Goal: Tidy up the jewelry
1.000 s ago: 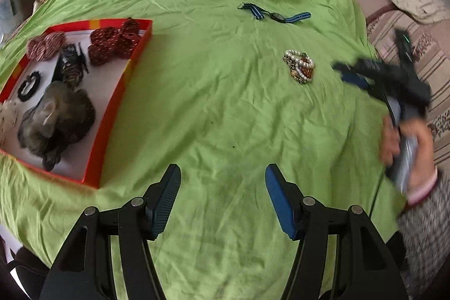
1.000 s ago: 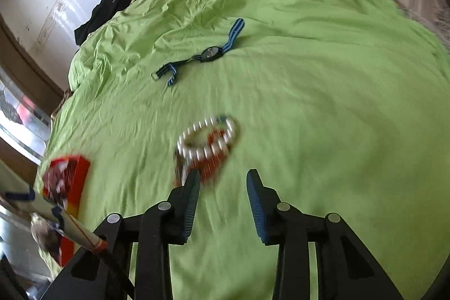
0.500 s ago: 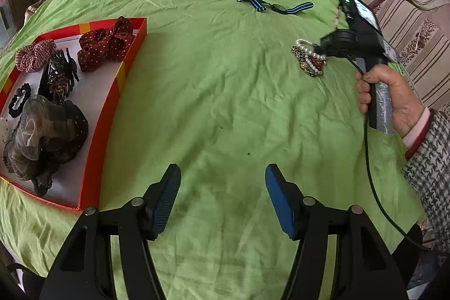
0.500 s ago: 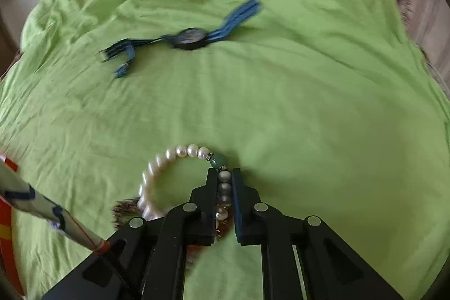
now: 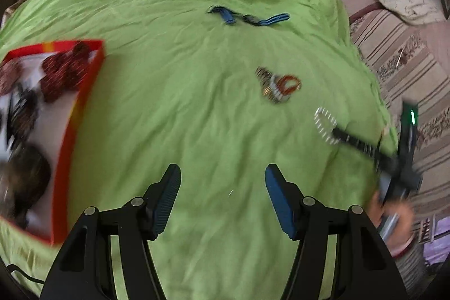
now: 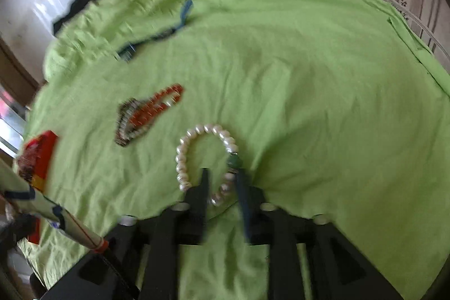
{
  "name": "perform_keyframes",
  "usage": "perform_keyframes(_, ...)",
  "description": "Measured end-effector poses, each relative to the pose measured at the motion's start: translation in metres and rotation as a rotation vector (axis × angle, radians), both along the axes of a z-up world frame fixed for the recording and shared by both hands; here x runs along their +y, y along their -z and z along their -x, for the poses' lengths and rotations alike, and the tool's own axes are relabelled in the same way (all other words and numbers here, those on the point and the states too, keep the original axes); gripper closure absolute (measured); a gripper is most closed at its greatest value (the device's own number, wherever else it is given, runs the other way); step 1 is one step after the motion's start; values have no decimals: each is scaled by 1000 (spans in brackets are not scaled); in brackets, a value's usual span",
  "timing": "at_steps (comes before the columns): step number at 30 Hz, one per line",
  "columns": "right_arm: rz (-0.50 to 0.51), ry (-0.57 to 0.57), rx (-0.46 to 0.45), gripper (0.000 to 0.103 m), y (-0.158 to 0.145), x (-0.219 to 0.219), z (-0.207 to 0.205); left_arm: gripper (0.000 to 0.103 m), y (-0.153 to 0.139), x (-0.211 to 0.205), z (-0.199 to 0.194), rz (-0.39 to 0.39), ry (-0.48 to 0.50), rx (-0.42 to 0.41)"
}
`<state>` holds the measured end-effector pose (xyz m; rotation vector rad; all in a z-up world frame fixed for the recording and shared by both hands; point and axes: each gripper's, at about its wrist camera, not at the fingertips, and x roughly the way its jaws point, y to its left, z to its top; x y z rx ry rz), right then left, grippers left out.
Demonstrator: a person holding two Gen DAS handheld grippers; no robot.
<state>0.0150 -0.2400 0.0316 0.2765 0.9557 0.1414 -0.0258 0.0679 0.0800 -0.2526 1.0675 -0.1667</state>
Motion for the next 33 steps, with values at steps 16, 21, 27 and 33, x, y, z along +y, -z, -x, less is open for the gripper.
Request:
perform_keyframes(16,-115,2,-60,52,7,-10,-16,90,74,-79,-171,79,50,145)
perform_keyframes(21,-96,-9,-52,52,9,-6,-19,98,65,-68,-164,-25,-4,115)
perform_keyframes(27,-95,-4,-46,52,9,-7,-19,98,47,-21,-123,-107,-56,101)
perform_keyframes(33,-92,-3,-39,52,12,-7,-20,97,44,27,-92,-62,-101,125)
